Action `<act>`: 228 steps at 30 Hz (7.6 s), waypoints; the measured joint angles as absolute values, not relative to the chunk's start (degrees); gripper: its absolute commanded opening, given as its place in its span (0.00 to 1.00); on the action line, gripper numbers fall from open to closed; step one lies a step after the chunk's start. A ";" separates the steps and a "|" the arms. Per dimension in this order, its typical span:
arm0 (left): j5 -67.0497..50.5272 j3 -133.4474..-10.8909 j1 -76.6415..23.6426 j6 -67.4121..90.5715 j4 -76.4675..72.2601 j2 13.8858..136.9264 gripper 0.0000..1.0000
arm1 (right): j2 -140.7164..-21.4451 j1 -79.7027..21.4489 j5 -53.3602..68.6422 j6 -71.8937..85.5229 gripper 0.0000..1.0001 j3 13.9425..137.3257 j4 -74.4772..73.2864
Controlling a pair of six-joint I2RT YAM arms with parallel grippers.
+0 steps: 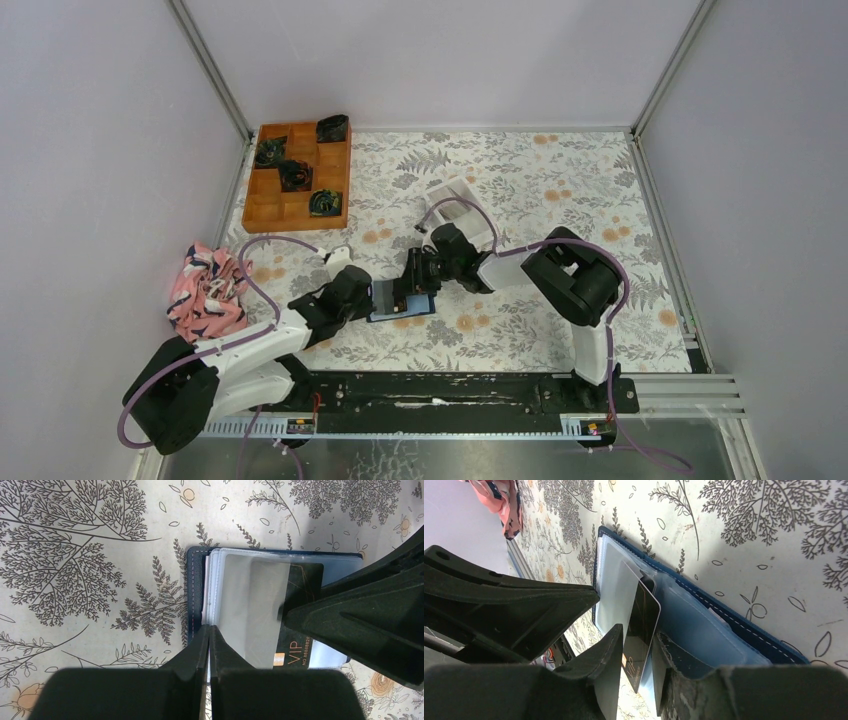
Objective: Put the credit cards into the card holder
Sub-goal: Insert the credit card into the card holder, then close the card holder at the center of the board.
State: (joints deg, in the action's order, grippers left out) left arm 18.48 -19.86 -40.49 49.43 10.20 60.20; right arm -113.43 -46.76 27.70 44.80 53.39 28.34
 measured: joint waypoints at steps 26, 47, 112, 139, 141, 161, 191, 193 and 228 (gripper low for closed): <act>18.44 -19.86 -40.51 49.41 10.09 59.88 0.02 | -108.42 -47.66 20.45 36.05 0.44 56.23 14.02; 16.71 -19.88 -41.32 49.41 3.42 66.00 0.00 | -107.39 -49.47 10.61 27.94 0.49 62.13 0.80; 16.43 -21.17 -42.39 49.41 1.06 69.04 0.00 | -104.73 -51.62 -7.53 23.44 0.00 60.73 -3.70; 17.41 -21.82 -45.34 49.47 -0.69 71.02 0.00 | -105.93 -54.70 -6.87 26.68 0.00 60.45 -0.23; 17.54 -21.82 -45.54 49.54 -0.69 71.02 0.00 | -105.91 -54.78 -7.01 26.68 0.00 60.58 -0.64; 16.95 -21.89 -46.54 50.52 -0.91 71.07 0.00 | -104.84 -56.14 -11.31 24.99 0.33 62.08 -6.70; 15.46 -23.46 -46.89 50.72 -1.13 71.37 0.00 | -96.33 -56.47 -29.50 16.03 0.60 58.59 -12.27; 15.46 -23.46 -46.89 50.72 -1.10 71.42 0.00 | -97.17 -56.14 -29.50 15.75 0.60 58.59 -12.23; 15.42 -21.58 -46.89 50.65 -9.63 75.57 0.00 | -99.39 -51.09 -25.87 14.59 0.14 55.46 -9.08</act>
State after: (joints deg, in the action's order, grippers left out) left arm 15.42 -21.58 -46.89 50.65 -9.63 75.57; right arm -99.39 -51.09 -25.87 14.59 55.46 -9.08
